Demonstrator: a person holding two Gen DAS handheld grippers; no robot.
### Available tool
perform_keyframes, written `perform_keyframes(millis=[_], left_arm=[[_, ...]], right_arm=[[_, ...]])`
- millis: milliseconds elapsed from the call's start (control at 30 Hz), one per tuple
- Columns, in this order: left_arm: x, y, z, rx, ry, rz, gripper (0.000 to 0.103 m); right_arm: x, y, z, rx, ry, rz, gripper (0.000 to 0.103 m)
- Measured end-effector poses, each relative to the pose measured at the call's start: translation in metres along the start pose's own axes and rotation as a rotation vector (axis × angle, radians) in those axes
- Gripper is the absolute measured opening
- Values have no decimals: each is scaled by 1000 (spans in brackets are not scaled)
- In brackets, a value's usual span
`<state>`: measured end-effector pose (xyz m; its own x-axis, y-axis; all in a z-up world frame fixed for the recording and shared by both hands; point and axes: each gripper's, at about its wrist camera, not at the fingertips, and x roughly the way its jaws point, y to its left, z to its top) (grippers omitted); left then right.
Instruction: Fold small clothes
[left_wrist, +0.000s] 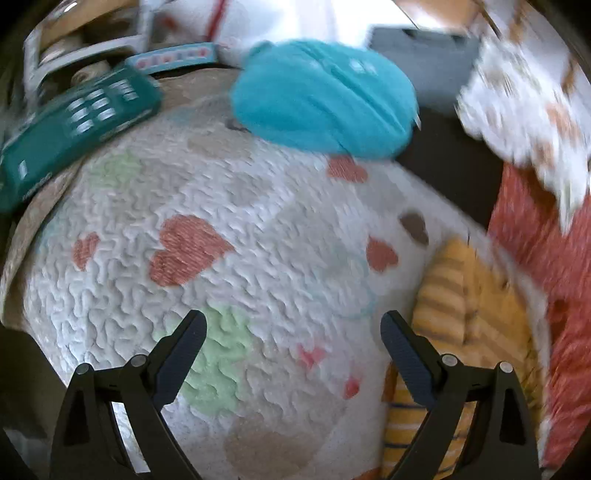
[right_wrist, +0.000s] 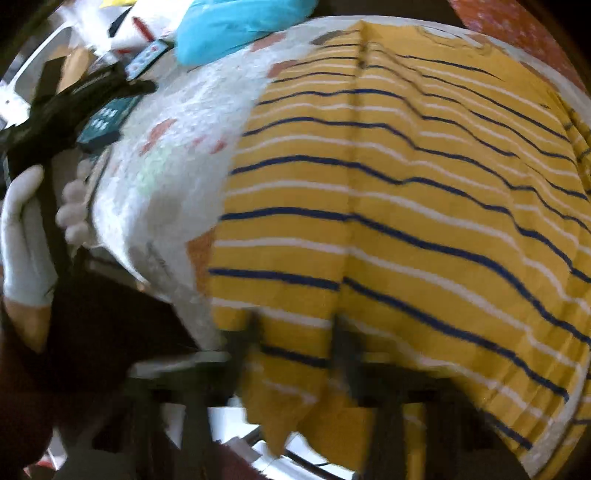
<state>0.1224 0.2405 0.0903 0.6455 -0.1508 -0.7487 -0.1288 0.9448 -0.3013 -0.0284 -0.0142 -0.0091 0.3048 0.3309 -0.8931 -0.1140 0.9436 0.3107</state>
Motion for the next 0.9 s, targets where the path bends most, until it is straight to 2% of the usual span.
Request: perform_keyframes(millis=[100,200,267,433,567,633,733,767,833,867,900], left_arm=[[-13,26,10,-82,-65,49,95],[-19,68,17,-225,-92,97,95],[-22,95,19,-304,-96,144,95],[-27,146,18,-472,-97,232,95],[-24,170,14,-546,-69,250,95],[-22,175,14,-566,-64,255,95],[-18,174,17,-576,-66,261,95],[-16,173,18,-573,-64,262,95],[-11,167,21,-551,-53,257,95],[-7,163,24,-532,-47,252,95],[-4,156,26,-507,-42,249,95]], right_arm=[[-13,22,15,-38,-16,44,8],[-26,50,39,-117,-43,71,8],[-27,77,66,-185,-56,99,8],[-7,156,157,-361,-86,147,8],[44,216,229,-431,-61,144,8],[73,232,249,-448,-49,104,8],[123,241,268,-446,26,53,11],[133,242,272,-449,27,25,13],[136,239,278,-452,1,2,26],[128,231,281,-438,-23,7,44],[119,225,283,-425,-43,3,53]])
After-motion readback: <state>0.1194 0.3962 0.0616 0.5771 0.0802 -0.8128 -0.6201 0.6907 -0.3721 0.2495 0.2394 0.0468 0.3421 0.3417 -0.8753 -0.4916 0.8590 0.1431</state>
